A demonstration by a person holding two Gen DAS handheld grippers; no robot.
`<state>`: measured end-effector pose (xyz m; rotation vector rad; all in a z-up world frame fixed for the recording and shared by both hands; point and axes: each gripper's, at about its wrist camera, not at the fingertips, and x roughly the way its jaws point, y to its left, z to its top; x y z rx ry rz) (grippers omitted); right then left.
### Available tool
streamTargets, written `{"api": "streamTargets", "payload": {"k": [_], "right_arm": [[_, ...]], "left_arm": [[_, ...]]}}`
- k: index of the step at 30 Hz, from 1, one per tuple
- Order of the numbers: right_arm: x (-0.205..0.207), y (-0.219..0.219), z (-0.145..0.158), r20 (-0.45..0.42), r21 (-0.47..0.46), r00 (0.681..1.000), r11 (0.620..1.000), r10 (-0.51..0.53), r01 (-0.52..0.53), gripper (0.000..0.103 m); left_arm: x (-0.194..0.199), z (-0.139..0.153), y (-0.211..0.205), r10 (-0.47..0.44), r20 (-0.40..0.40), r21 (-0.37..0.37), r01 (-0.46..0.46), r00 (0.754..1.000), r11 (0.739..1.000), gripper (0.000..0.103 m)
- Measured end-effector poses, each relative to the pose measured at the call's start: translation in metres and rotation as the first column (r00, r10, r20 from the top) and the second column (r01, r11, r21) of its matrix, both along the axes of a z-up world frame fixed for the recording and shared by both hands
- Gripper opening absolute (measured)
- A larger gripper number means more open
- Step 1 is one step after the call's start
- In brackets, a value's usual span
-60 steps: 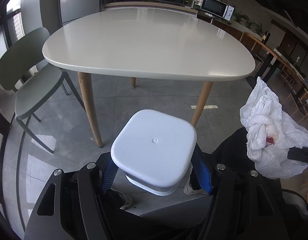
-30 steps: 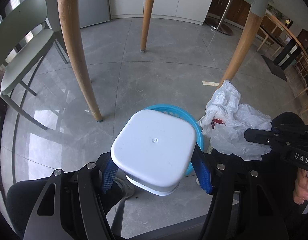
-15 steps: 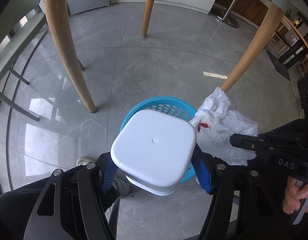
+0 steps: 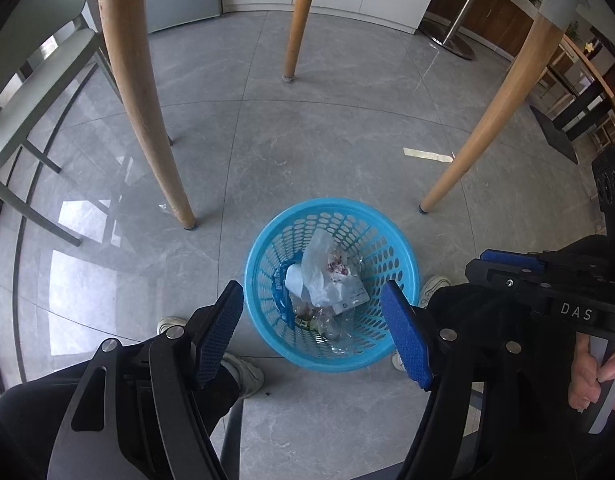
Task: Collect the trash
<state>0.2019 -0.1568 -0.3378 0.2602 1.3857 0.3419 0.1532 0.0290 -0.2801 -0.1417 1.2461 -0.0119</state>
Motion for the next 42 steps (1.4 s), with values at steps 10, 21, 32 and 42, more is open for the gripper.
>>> {"api": "streamTargets", "payload": {"k": [10,21,32,42], "right_arm": [[-0.030,-0.001,0.048,0.123,-0.072,0.991,0.996,0.059,-0.050,0.042],[-0.068,-0.002,0.092,0.232,-0.161,0.963,0.982,0.139,-0.103,0.058],[-0.091,0.008,0.111,0.289,-0.240,0.927,0.956,0.238,-0.170,0.089],[-0.094,0.008,0.111,0.303,-0.211,0.925,0.962,0.231,-0.171,0.094]], "left_arm": [[-0.035,0.029,0.000,-0.018,0.044,-0.004,0.018,0.999,1.000,0.075],[-0.064,0.050,0.004,-0.012,0.103,-0.012,0.014,0.995,1.000,0.085],[-0.084,0.061,-0.006,-0.036,0.167,0.029,0.032,0.985,0.999,0.097],[-0.086,0.057,0.006,0.013,0.148,-0.017,-0.010,0.989,1.000,0.097]]}}
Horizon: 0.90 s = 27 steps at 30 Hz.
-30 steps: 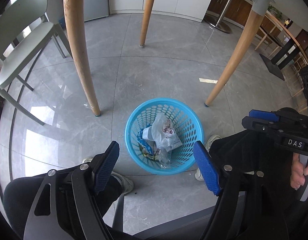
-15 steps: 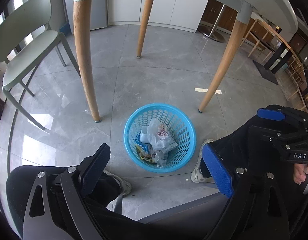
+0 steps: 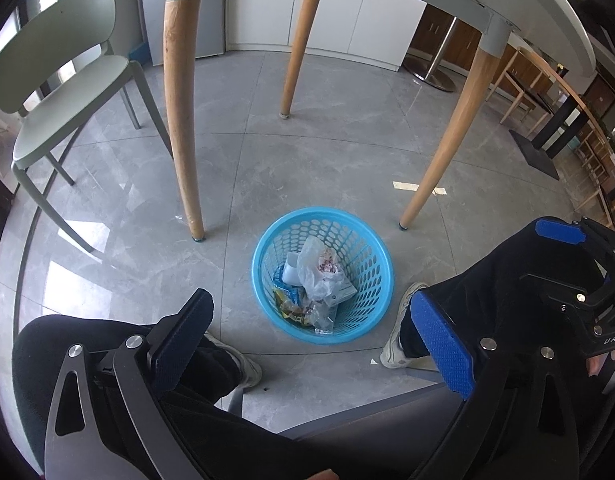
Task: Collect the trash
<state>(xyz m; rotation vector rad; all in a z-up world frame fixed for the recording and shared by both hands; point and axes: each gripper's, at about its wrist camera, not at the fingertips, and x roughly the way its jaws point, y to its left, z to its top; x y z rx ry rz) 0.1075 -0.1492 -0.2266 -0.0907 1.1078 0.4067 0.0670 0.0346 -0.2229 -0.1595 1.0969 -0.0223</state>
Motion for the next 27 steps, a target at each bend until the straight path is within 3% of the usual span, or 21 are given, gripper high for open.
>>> {"api": "streamTargets", "payload": {"k": [6,27], "right_arm": [[0.000,0.001,-0.003,-0.013,0.005,1.000,1.000,0.008,-0.008,0.094],[-0.001,-0.001,-0.001,-0.028,0.020,1.000,1.000,0.001,-0.001,0.095]], "left_arm": [[0.000,-0.001,0.003,0.008,-0.001,-0.011,-0.008,1.000,1.000,0.097],[-0.003,0.003,-0.014,-0.051,0.013,0.063,0.050,0.999,0.997,0.097]]}}
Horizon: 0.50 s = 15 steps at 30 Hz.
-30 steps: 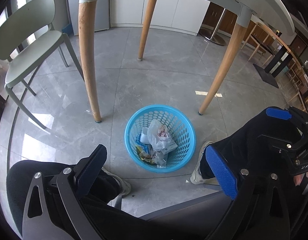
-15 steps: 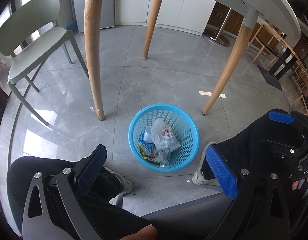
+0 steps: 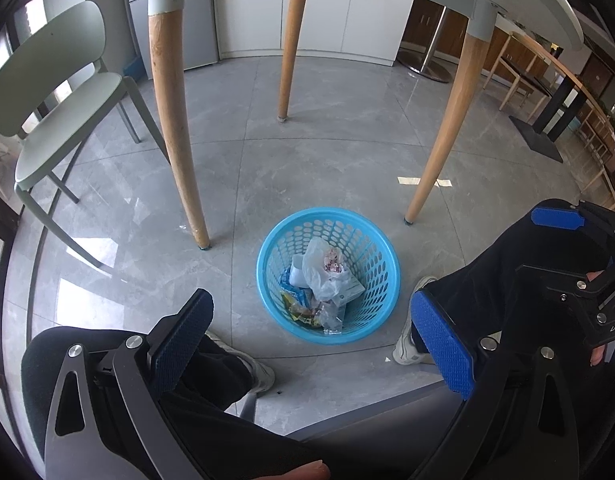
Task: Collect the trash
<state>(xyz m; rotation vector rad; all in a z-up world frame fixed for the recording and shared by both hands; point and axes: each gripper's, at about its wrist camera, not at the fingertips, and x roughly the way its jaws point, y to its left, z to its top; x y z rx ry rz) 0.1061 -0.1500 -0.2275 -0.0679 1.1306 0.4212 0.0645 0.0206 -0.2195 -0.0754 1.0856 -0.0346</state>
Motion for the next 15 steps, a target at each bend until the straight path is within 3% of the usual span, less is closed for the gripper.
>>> {"api": "streamTargets", "payload": {"k": [15], "right_arm": [[0.0009,0.0012,-0.0038,-0.013,0.002,1.000,1.000,-0.007,0.007,0.094]], "left_arm": [[0.0003,-0.0026,-0.0026,-0.004,-0.005,0.017,0.004,1.000,1.000,0.097]]}}
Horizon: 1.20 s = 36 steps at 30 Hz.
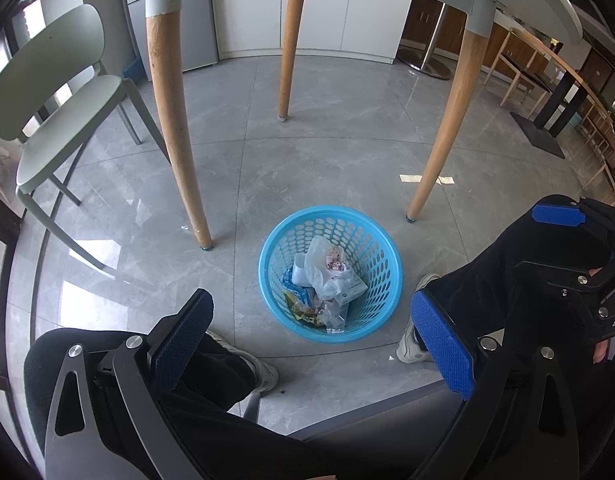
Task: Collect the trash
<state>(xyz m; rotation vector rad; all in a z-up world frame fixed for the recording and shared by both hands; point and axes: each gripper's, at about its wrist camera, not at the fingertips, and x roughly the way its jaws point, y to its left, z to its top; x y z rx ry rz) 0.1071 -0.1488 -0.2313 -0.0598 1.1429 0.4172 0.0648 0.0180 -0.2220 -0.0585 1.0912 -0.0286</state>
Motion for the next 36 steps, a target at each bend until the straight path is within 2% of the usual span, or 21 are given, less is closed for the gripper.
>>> {"api": "streamTargets", "payload": {"k": [15,36], "right_arm": [[0.0002,0.0001,0.0006,0.000,0.000,1.000,1.000,0.006,-0.006,0.094],[-0.0013,0.0001,-0.0004,-0.013,0.004,1.000,1.000,0.006,-0.006,0.094]], "left_arm": [[0.0015,-0.0011,0.0020,0.000,-0.021,-0.005,0.000,1.000,1.000,0.097],[0.0003,0.0011,-0.0016,-0.026,-0.011,0.007,0.026,1.000,1.000,0.097]]}}
